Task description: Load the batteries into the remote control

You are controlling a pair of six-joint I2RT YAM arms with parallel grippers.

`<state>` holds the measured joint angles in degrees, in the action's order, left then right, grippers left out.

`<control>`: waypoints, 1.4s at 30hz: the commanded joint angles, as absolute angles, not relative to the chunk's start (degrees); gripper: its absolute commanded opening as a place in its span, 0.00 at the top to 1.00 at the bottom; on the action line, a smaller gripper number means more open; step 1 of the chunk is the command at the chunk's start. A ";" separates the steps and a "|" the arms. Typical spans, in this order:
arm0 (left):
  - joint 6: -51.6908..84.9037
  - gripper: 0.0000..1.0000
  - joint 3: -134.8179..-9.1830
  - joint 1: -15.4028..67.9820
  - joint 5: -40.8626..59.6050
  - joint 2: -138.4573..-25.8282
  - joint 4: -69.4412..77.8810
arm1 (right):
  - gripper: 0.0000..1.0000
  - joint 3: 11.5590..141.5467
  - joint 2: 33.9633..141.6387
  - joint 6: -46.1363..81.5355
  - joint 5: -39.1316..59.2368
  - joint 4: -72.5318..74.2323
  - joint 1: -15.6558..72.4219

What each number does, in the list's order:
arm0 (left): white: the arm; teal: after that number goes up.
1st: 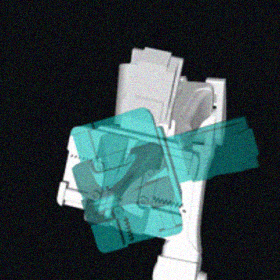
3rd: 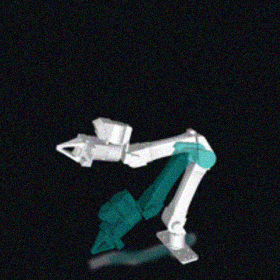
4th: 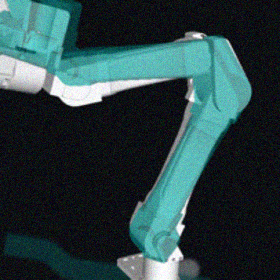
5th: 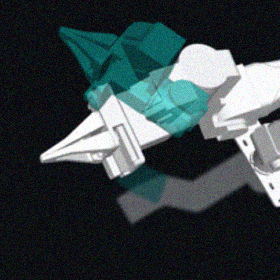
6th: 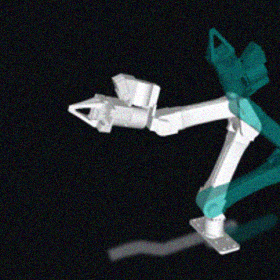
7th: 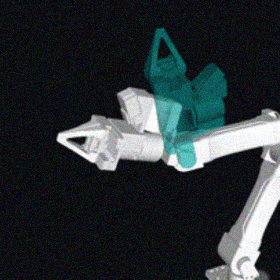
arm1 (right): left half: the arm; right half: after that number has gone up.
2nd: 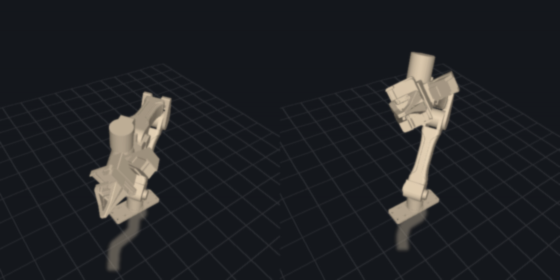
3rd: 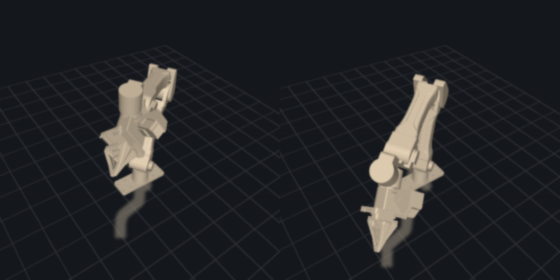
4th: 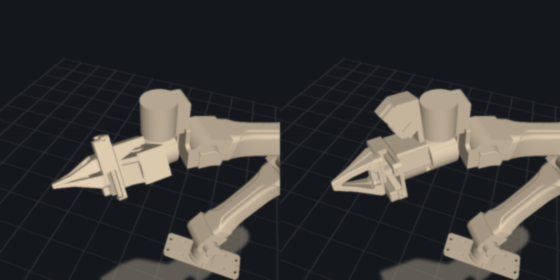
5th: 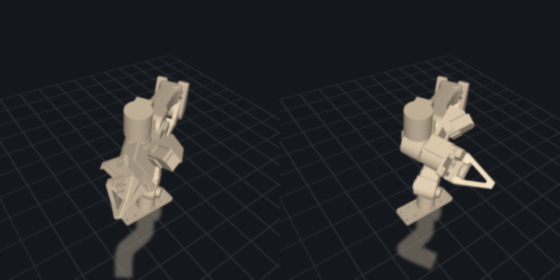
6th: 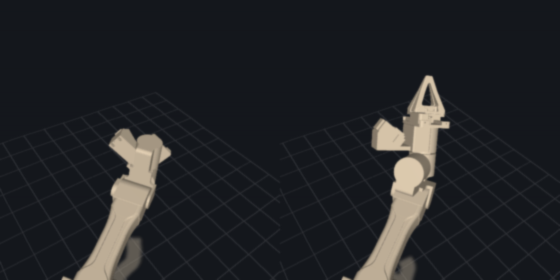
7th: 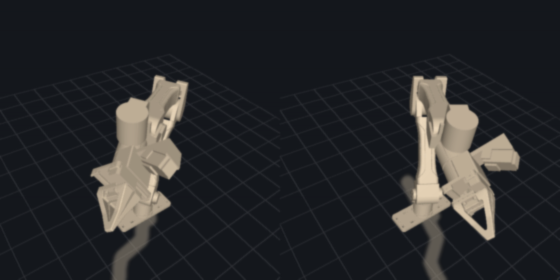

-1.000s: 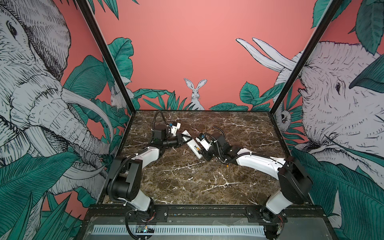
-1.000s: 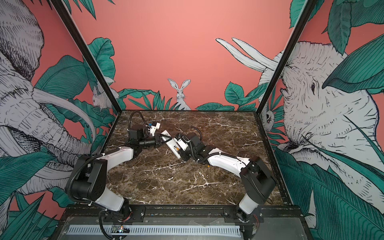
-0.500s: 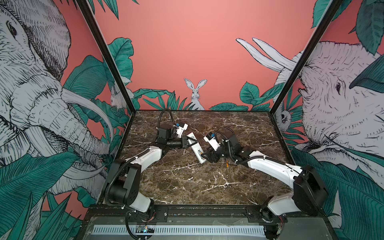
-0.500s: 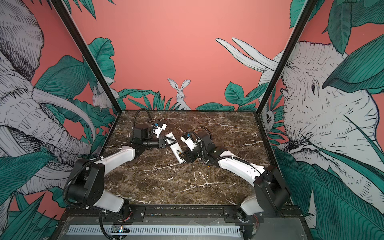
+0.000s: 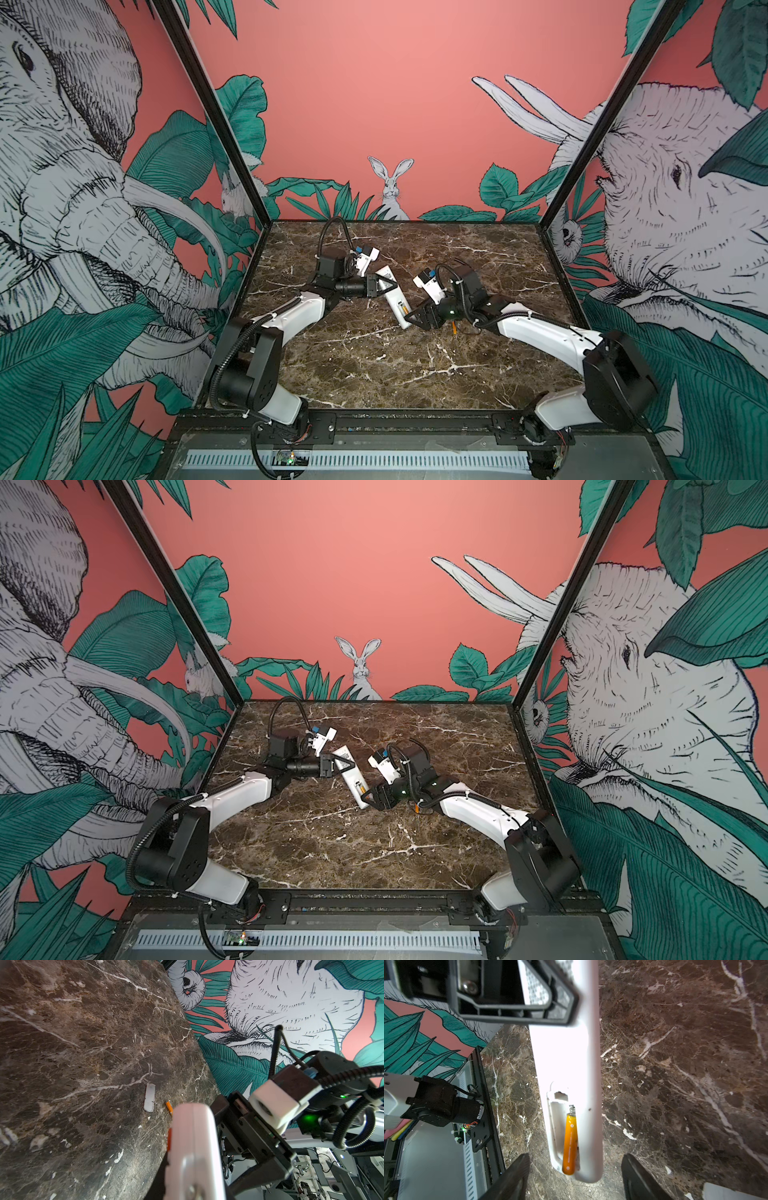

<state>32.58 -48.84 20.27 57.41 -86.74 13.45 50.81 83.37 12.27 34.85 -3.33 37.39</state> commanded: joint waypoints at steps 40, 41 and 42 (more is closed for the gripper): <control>28.41 0.84 -53.70 20.57 59.24 -86.79 6.45 | 0.34 48.41 73.15 7.76 33.15 -8.41 33.21; 28.72 0.84 -53.75 20.65 59.03 -86.99 6.52 | 0.33 48.43 72.50 7.77 32.31 -8.76 33.62; 29.12 0.84 -53.70 20.57 58.60 -87.18 6.62 | 0.33 48.65 72.02 7.74 31.77 -9.13 34.18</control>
